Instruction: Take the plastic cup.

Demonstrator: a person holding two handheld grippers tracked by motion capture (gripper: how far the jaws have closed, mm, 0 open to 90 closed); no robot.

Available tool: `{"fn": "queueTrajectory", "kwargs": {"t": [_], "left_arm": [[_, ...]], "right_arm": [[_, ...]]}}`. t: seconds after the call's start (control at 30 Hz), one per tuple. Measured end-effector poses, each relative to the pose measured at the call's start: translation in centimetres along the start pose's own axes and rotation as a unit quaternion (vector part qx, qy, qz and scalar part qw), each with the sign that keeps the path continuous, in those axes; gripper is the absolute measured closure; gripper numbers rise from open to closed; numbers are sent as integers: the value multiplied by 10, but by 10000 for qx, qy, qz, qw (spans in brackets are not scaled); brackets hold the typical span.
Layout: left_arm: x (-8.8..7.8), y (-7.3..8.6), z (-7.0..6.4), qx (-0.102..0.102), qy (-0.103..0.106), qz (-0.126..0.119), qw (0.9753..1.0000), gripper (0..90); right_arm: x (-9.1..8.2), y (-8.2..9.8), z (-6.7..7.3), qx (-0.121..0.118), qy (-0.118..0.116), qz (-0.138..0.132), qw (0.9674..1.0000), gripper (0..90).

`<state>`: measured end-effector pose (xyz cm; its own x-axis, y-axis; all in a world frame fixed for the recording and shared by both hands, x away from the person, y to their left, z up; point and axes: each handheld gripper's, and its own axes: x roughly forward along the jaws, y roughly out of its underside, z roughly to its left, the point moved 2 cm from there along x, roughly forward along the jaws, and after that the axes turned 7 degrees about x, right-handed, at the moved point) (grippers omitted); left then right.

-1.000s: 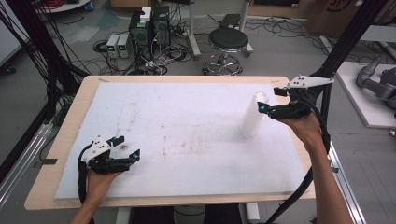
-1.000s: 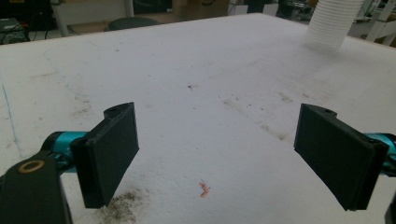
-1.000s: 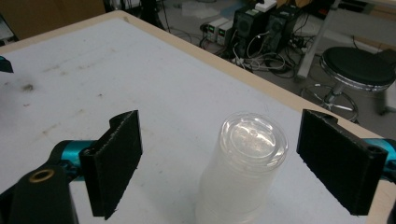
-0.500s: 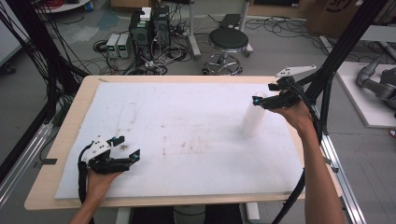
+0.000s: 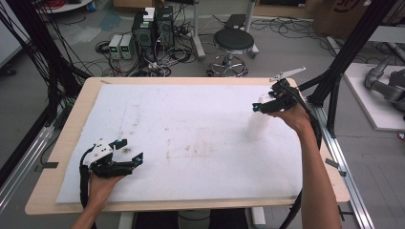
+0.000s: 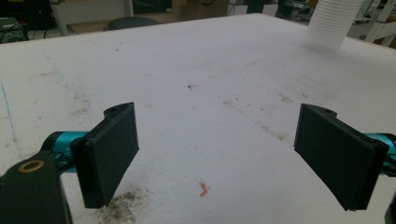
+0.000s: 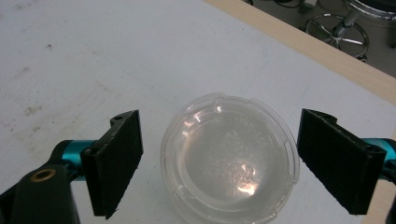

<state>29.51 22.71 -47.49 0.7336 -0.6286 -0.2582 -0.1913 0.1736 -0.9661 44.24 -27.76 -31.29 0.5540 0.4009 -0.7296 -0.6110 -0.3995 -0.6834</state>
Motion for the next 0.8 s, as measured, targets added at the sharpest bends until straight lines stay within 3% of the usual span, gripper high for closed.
{"fn": "queueTrajectory", "kwargs": {"t": [0.8], "left_arm": [[1, 0, 0, -4, 8, 33, 10000, 136]], "right_arm": [[10, 2, -2, 197, 13, 414, 9989, 305]]}}
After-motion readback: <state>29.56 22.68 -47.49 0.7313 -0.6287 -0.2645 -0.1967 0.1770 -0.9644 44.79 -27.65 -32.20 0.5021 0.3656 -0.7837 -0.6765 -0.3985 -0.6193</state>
